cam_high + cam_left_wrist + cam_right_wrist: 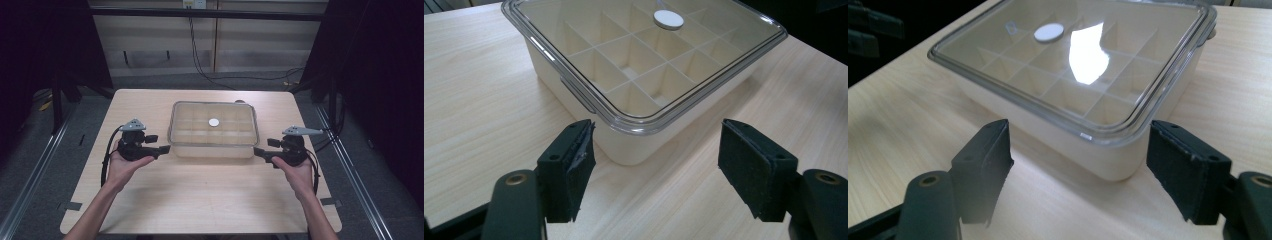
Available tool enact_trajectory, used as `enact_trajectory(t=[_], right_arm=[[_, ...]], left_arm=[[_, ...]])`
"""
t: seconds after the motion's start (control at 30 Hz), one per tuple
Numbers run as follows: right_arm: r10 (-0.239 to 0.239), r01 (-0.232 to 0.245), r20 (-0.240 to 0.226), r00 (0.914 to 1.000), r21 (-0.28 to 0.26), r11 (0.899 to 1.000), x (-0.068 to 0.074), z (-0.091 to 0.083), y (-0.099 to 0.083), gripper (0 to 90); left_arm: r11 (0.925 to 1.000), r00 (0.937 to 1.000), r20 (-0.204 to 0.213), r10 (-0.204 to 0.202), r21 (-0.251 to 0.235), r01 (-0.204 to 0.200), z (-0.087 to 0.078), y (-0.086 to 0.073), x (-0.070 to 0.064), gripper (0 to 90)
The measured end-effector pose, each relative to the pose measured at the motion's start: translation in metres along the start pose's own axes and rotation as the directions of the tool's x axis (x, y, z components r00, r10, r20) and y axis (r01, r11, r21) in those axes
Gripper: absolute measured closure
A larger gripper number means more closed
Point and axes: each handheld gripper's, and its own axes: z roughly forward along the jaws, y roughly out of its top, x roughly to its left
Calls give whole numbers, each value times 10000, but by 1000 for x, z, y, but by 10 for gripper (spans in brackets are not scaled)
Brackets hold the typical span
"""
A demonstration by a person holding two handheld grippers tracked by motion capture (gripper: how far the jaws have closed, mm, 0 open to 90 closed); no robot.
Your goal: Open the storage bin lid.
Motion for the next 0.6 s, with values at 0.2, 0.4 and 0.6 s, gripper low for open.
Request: enact_trajectory(t=[0.2,0.4,0.6], right_arm=[[59,-58,30,10000,-228,9997,-8,2,13,274],[224,-222,80,9997,-222,9995,-17,16,23,311],[93,-105,427,9990,277,9996,-25,33,32,310]], left_arm=[[10000,10000,-35,-50,3,50,6,2,5,305],[9996,9998,-53,-184,218,185,19,11,17,297],[9990,9994,-68,-349,274,351,27,21,28,280]])
